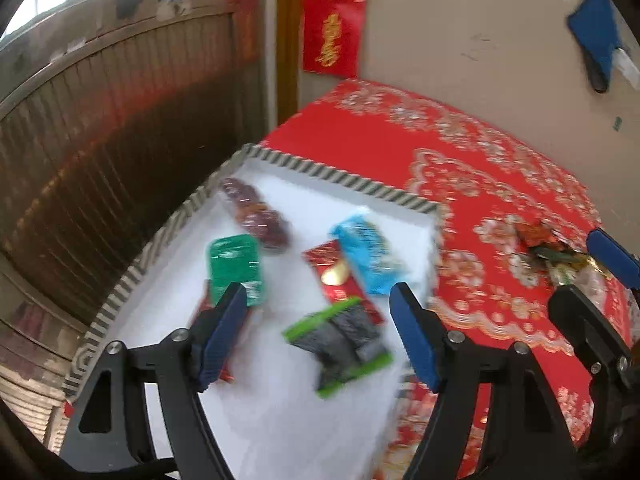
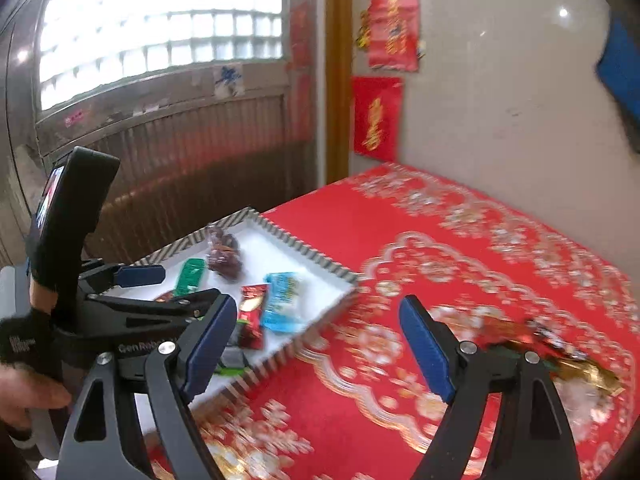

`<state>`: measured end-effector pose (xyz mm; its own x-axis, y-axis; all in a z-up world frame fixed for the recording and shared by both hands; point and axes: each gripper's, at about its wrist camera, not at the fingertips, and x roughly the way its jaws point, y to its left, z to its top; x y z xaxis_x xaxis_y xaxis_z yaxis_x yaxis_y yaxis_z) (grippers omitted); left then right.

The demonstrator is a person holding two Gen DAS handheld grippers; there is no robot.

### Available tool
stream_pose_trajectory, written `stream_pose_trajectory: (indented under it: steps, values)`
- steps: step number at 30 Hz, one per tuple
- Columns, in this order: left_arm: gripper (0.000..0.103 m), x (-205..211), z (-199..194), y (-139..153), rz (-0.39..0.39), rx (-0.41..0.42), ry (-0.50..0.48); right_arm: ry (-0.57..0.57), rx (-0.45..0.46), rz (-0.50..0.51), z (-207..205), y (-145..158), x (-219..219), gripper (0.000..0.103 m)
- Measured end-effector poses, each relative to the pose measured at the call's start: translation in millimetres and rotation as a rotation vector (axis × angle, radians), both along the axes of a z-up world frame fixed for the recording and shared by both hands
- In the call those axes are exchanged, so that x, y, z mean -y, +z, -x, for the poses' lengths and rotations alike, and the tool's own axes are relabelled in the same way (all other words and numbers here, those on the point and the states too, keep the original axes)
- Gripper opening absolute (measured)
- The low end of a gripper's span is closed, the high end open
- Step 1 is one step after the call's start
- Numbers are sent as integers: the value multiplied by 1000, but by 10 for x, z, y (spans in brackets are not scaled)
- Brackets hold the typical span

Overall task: Organize snacks
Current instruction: 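Move both tools back over the cookie pack and clear nut bag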

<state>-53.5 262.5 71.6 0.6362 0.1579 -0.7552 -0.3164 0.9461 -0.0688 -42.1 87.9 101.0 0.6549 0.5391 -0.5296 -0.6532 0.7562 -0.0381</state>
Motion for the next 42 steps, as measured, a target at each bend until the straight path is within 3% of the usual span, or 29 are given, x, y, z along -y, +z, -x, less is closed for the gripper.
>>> stream_pose_trajectory:
  steps: [3,6,8,9,12,17,22,26,32,37,42]
  values:
    - [75,241,-7,63,-18,26,-39,-51,13,-20,49,13,290,96]
    - [76,485,24,151,-44,58,-77,-97,22,-64,108,57,674,96]
    - [84,663,23,204,-49,79,-110,-139,81,-104,234,148,987,98]
    - [85,738,21,226,-49,87,-123,-156,105,-115,274,187,1111,103]
    - [86,1002,-22,286,-70,103,-167,-203,149,-124,372,293,1503,103]
    - [88,1408,-182,315,-51,91,-240,-268,47,-58,275,175,2024,103]
    - [88,1752,-456,228,-9,40,-291,-347,-40,-139,190,-16,2558,103]
    - [88,1948,-732,148,5,-5,-309,-393,-108,-151,109,-67,2815,103]
    - [88,2153,-1005,-27,-13,-69,-345,-368,-155,-136,-6,-124,2948,103]
    - [88,2297,-1159,-207,30,-129,-340,-377,-203,-135,-150,-206,2934,103]
    - [88,2414,-1350,-331,130,-167,-323,-368,-223,-156,-201,-266,2923,103]
